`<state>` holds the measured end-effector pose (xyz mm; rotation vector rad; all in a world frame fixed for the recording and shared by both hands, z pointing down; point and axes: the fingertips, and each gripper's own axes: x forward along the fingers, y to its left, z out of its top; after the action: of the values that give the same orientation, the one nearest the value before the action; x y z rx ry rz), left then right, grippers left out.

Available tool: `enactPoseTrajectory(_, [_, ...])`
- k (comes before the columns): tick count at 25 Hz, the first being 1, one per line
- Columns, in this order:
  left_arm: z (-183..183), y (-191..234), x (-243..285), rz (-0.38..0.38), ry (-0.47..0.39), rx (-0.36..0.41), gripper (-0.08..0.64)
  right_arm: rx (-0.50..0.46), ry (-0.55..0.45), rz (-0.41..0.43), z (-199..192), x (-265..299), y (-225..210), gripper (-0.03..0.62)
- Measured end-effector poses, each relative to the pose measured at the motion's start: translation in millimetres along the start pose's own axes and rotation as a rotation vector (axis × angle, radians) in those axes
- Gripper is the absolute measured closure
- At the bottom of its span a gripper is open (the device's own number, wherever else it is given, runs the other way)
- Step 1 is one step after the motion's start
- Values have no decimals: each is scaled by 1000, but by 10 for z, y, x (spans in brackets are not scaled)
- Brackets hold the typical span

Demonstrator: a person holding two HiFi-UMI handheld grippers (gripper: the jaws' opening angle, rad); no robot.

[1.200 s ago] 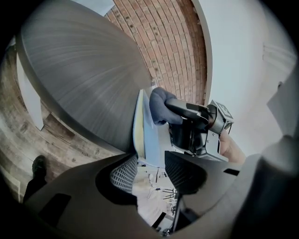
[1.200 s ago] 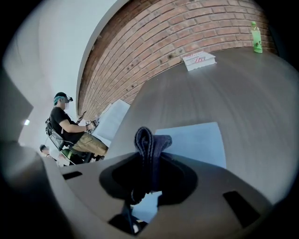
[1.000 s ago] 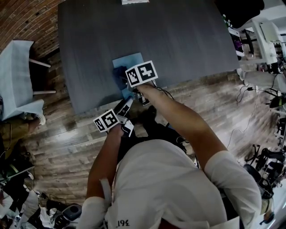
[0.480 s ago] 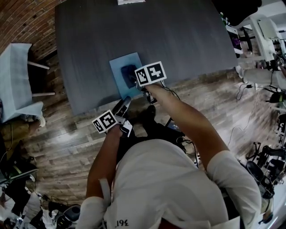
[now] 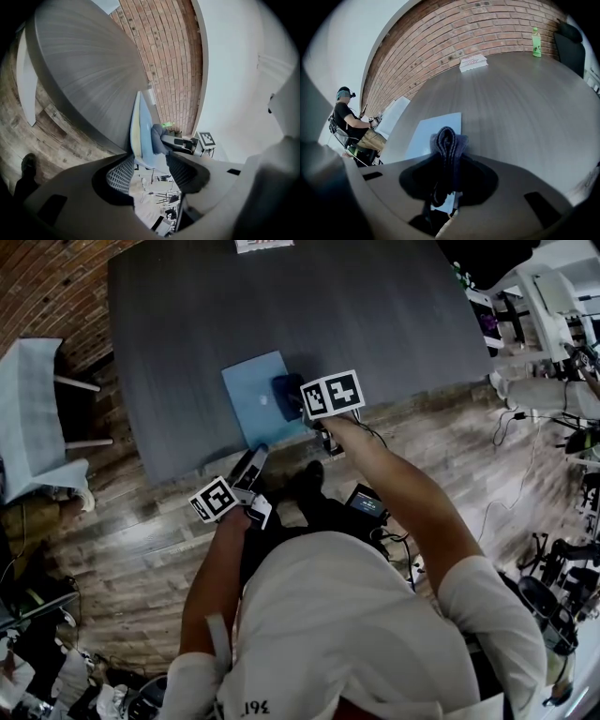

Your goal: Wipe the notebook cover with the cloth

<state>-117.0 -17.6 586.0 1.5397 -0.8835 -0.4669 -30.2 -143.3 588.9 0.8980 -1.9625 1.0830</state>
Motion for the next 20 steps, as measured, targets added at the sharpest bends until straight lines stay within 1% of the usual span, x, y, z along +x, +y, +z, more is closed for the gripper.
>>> enactPoseTrajectory(2, [-18, 10, 0, 6, 11, 9, 334, -8, -5, -25, -1, -56, -76, 484])
enactPoseTrajectory(5, [-67, 87, -6, 47, 49, 35, 341, -14, -14, -67, -1, -140, -182, 485])
enactPoseTrajectory(7, [-85, 121, -13, 63, 60, 45, 368, -14, -28, -84, 11, -202, -223, 486])
enactPoseTrajectory(9, [-90, 125, -21, 61, 56, 44, 386, -10, -49, -80, 31, -265, -212, 486])
enactPoseTrajectory(12, [-100, 120, -27, 57, 57, 45, 394, -8, -74, -46, 60, -326, -90, 486])
enactPoseTrajectory(14, [-97, 104, -26, 46, 59, 45, 394, -17, -82, -6, 73, -319, 63, 486])
enactPoseTrajectory(17, [-96, 52, -31, 10, 53, 43, 389, -33, -73, 84, 22, -250, 384, 486])
enactPoseTrajectory(20, [-96, -10, -39, -28, 45, 38, 352, -62, -34, 170, -107, -141, 709, 486])
